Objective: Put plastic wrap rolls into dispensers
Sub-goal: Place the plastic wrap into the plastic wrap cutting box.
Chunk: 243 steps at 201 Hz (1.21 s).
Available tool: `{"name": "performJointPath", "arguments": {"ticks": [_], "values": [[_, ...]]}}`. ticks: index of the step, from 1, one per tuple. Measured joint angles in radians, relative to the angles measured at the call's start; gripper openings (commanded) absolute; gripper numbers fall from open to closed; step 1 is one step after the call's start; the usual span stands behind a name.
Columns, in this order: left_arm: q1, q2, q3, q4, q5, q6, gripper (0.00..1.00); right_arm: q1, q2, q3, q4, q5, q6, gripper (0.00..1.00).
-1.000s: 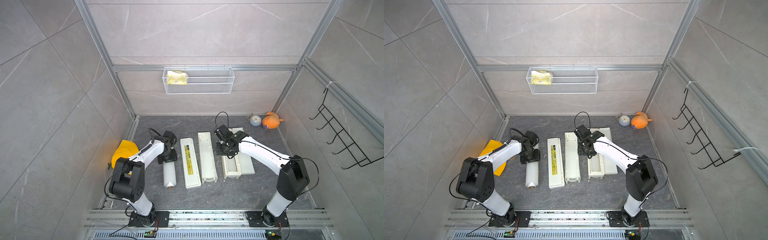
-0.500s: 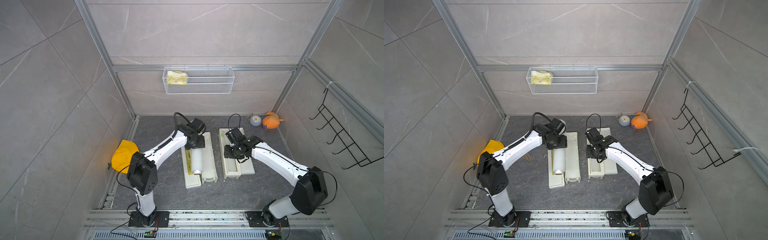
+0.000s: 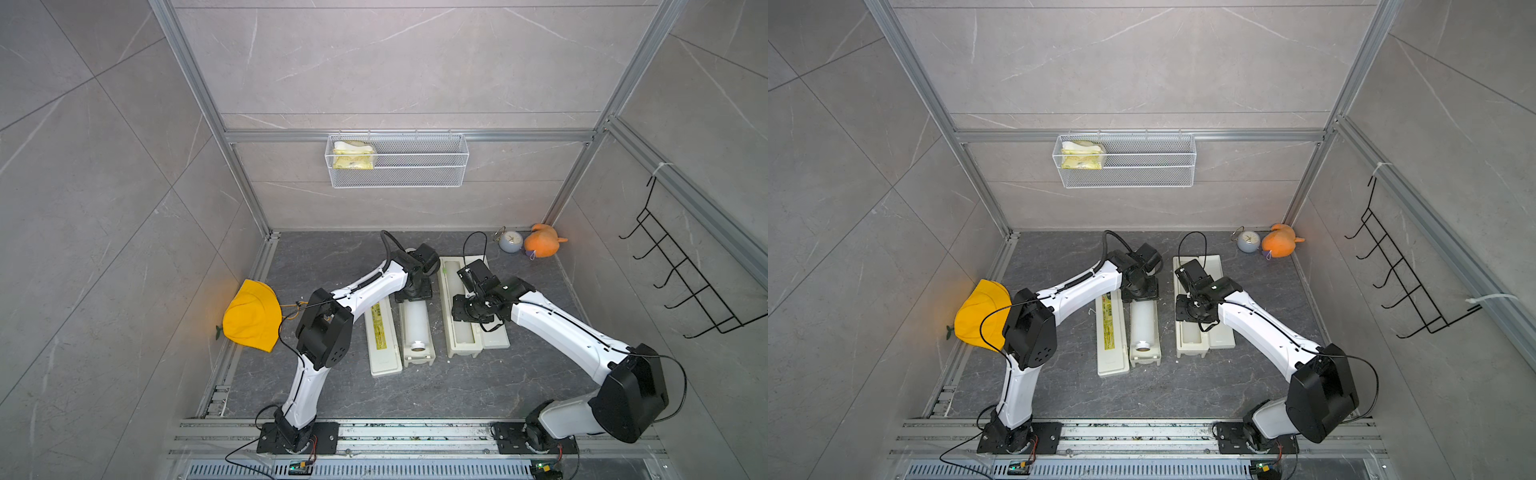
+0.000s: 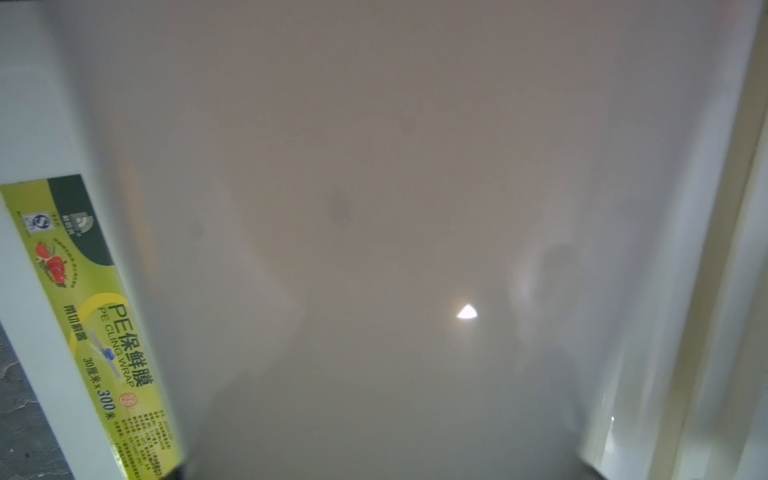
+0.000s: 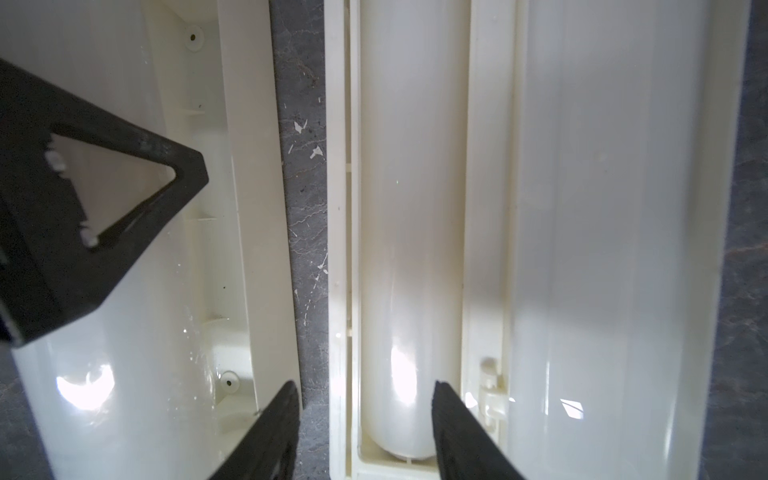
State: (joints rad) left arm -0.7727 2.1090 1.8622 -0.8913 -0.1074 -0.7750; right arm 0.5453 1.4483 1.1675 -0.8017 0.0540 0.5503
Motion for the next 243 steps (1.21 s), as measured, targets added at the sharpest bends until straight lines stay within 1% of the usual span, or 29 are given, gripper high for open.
{"name": "performJointPath", "arguments": {"ticks": [36,71,102,173,209,224,243], "values": [[0.000,0.029,-0.003,0.004,-0.007,-0.008,0.53,-0.004,0.000,-0.007,0.002,-0.002,-0.002,0.54],[-0.001,0.036,-0.058,0.025,-0.005,-0.021,0.53,-0.006,0.000,-0.009,0.008,-0.002,-0.002,0.54],[-0.007,0.043,-0.074,0.024,0.000,-0.032,0.54,-0.007,0.000,-0.009,0.014,-0.002,-0.002,0.54],[-0.009,0.044,-0.088,0.048,0.003,-0.053,0.72,-0.008,0.001,-0.009,0.014,-0.003,-0.005,0.55],[-0.008,0.042,-0.090,0.062,0.003,-0.061,0.83,-0.008,0.001,-0.009,0.014,-0.003,-0.005,0.57],[-0.008,0.040,-0.090,0.067,0.003,-0.064,0.85,-0.008,0.001,-0.008,0.014,-0.006,-0.009,0.58],[-0.008,0.031,-0.090,0.068,0.003,-0.064,0.86,-0.008,0.001,-0.008,0.014,-0.010,-0.016,0.59]]}}
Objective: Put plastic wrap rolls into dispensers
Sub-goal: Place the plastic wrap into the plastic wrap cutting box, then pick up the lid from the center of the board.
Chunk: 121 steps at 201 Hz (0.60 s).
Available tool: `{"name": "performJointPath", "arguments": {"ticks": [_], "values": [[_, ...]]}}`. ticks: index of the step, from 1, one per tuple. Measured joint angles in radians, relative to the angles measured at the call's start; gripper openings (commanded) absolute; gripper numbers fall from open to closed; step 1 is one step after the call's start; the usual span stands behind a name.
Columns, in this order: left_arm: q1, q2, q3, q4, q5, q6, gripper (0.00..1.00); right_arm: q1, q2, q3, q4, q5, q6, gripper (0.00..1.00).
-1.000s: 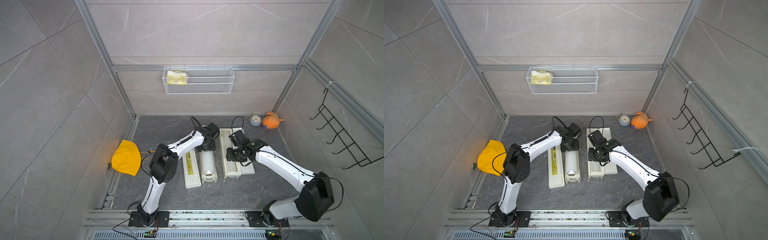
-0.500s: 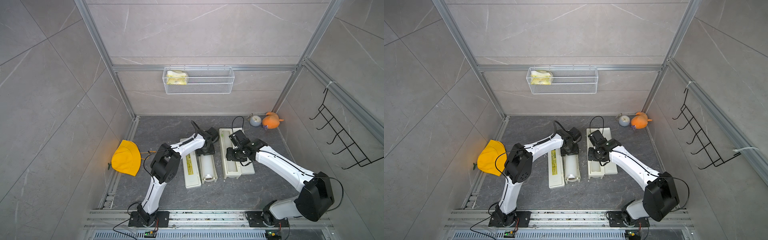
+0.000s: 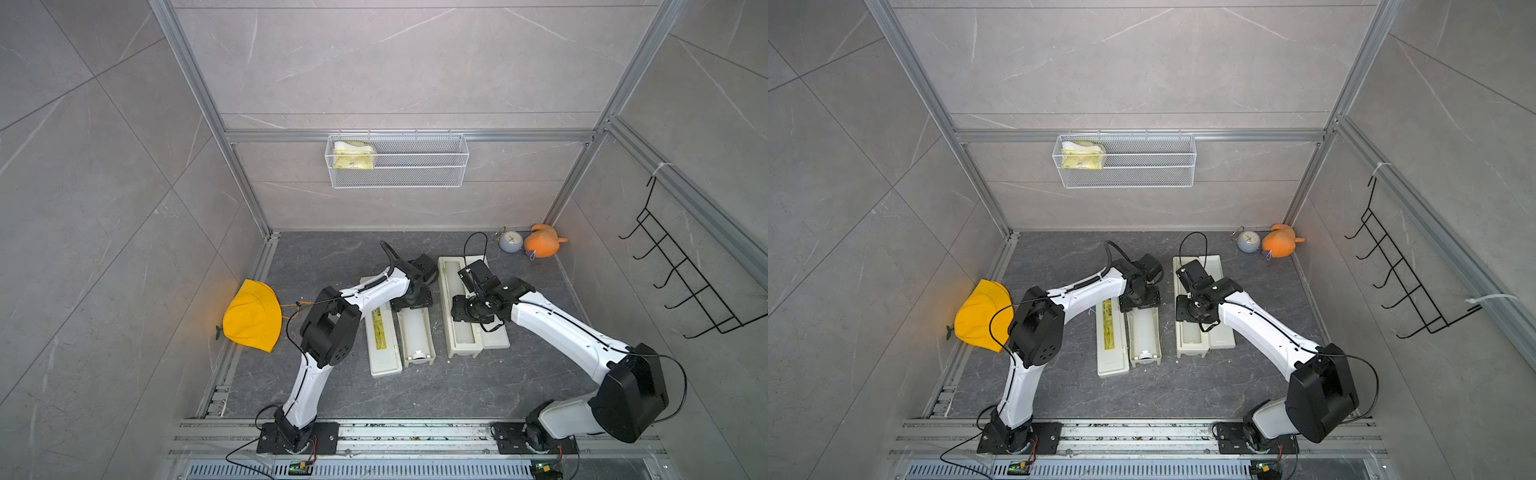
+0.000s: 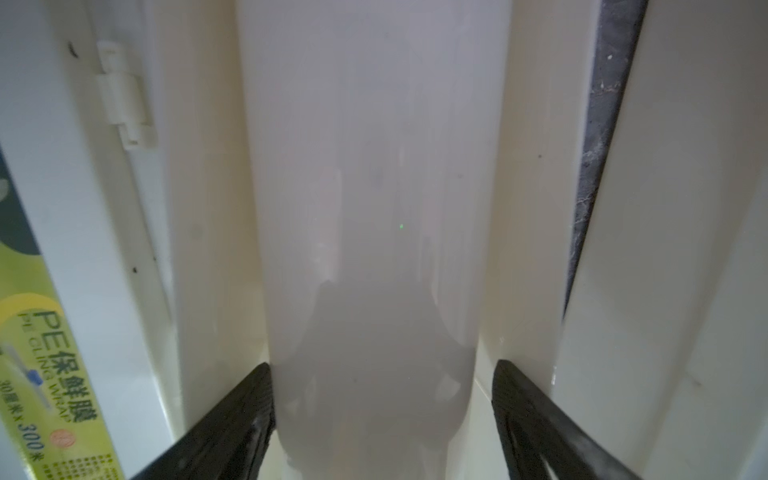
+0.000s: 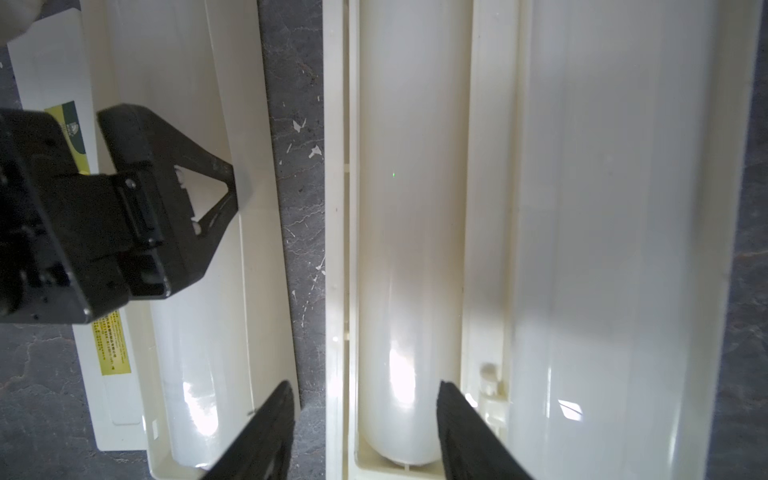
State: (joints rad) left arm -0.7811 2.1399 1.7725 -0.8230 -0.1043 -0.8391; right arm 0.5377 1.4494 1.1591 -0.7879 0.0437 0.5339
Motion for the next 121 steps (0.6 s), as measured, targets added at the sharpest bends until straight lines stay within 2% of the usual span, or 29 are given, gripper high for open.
{"name": "performJointPath", "arguments": {"ticks": [40,70,93,121], "values": [[0.002,-0.055,0.000,0.014,0.002,0.002,0.86,0.000,0.000,0.011,-0.009,-0.007,-0.018,0.67],[0.008,-0.182,-0.037,0.060,0.002,0.017,0.86,0.025,0.002,0.041,-0.013,-0.004,-0.031,0.72],[0.039,-0.348,-0.170,0.111,0.008,0.024,0.86,0.097,0.034,0.117,-0.027,0.020,-0.030,0.76],[0.160,-0.580,-0.440,0.162,0.027,0.024,0.86,0.208,0.131,0.238,-0.027,0.045,-0.024,0.85]]}}
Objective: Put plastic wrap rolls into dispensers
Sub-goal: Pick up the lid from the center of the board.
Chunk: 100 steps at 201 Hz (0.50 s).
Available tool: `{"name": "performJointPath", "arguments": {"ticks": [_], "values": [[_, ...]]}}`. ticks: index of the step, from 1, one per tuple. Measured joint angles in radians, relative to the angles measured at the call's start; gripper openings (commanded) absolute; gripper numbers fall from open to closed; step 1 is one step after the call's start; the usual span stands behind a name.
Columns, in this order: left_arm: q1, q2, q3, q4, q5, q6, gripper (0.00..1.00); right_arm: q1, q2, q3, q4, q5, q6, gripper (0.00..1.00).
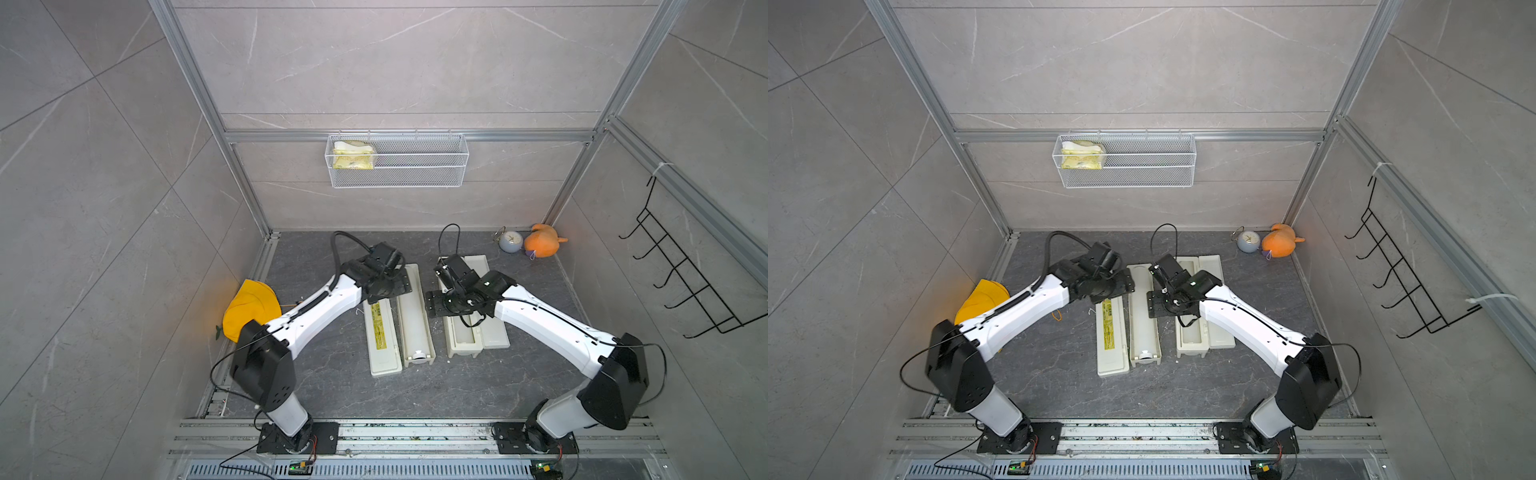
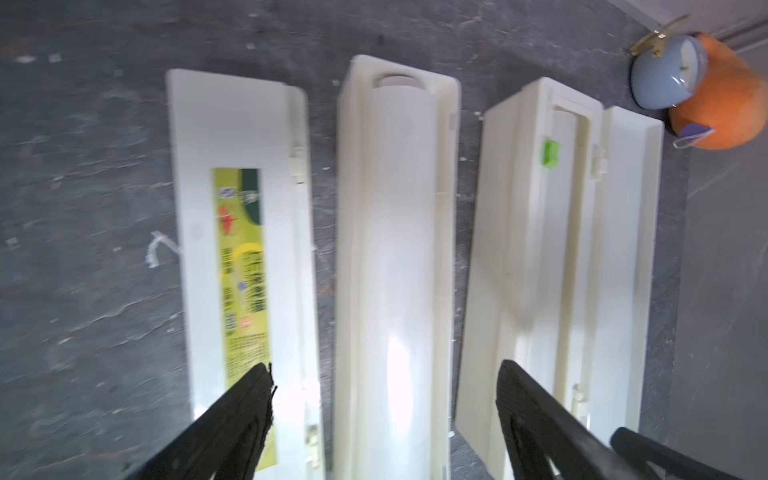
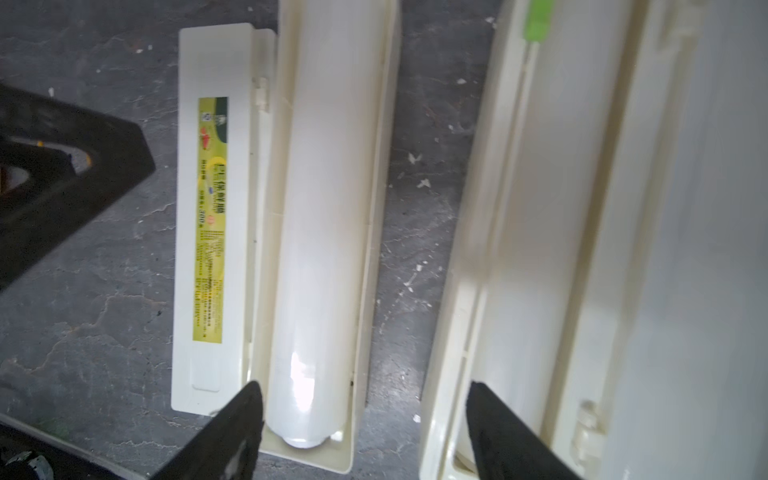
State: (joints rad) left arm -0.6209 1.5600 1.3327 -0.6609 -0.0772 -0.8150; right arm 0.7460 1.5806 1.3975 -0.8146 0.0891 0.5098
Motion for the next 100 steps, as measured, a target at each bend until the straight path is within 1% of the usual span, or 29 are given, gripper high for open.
{"name": "performJointPath", "arguments": {"ticks": [20,44,73,100], "values": [[0.107,-0.130,-0.166,0.002,0.006,0.001,0.87,0.071,0.084,0.083,-0.005,0.024,0.016,0.93],[0.209,-0.253,-0.309,0.001,0.027,0.016,0.87,0.147,0.201,0.214,-0.032,0.060,0.030,0.99],[0.324,-0.358,-0.438,0.019,0.088,0.045,0.87,0.224,0.364,0.401,-0.060,0.092,0.064,1.00],[0.425,-0.397,-0.529,0.042,0.145,0.064,0.87,0.255,0.509,0.561,-0.106,0.125,0.106,1.00]]}}
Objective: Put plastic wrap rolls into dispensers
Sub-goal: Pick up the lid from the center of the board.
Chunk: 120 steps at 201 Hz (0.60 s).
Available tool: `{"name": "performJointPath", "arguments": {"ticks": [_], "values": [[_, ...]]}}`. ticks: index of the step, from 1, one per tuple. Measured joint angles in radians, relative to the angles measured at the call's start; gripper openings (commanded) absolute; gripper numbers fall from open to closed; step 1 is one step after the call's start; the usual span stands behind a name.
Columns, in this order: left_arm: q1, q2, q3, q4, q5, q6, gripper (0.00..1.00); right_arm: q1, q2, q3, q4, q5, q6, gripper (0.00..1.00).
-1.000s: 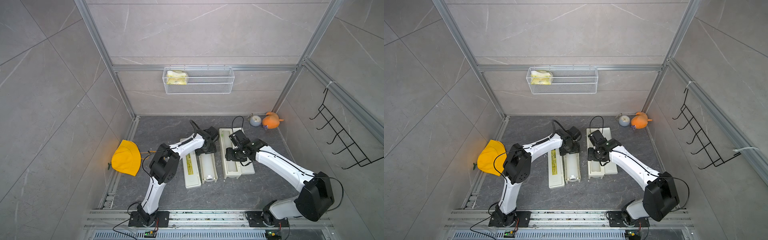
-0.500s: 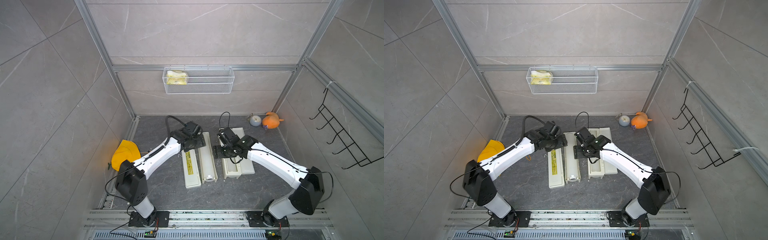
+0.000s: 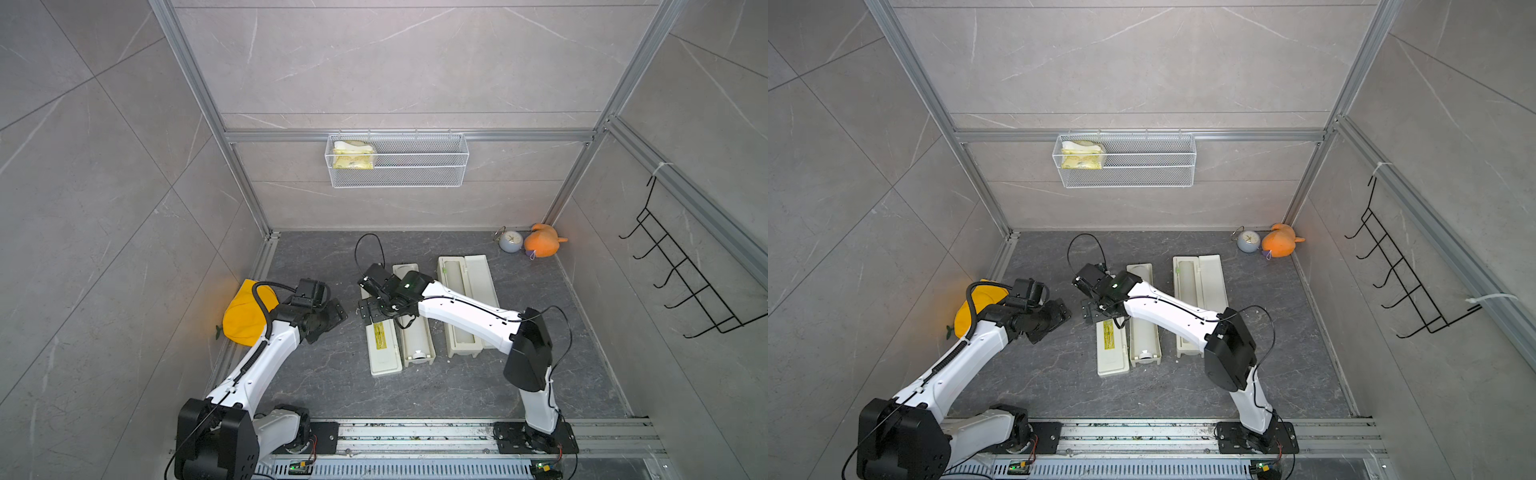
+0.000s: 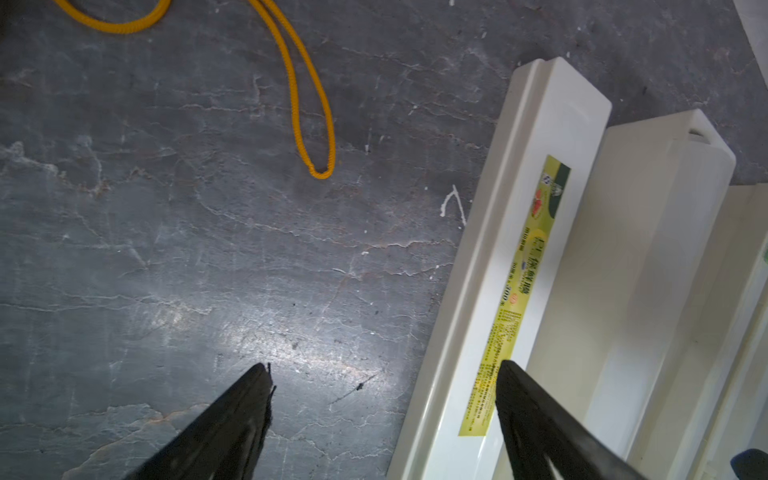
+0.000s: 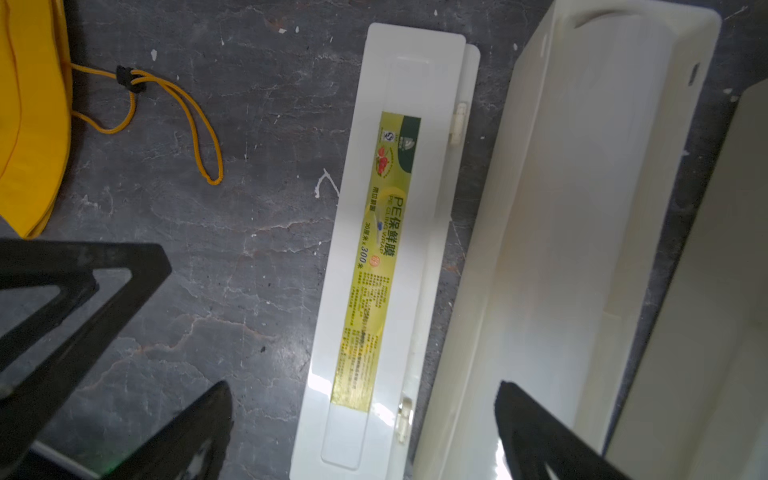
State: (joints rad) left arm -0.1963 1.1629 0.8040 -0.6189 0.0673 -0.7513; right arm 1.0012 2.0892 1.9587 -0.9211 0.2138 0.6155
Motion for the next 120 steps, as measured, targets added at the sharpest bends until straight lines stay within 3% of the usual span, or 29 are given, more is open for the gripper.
{"name": "performJointPath", "arguments": {"ticks": [26,61,120], "values": [[0.060,-0.005,-0.039,0.024,0.052,0.019,0.87,0.000,0.167,0.206,-0.080,0.028,0.030,1.00],[0.069,-0.005,-0.061,0.068,0.105,0.023,0.87,-0.007,0.418,0.552,-0.227,0.042,0.051,1.00],[0.106,-0.010,-0.087,0.088,0.136,0.027,0.87,-0.055,0.511,0.598,-0.332,0.037,0.070,1.00]]}}
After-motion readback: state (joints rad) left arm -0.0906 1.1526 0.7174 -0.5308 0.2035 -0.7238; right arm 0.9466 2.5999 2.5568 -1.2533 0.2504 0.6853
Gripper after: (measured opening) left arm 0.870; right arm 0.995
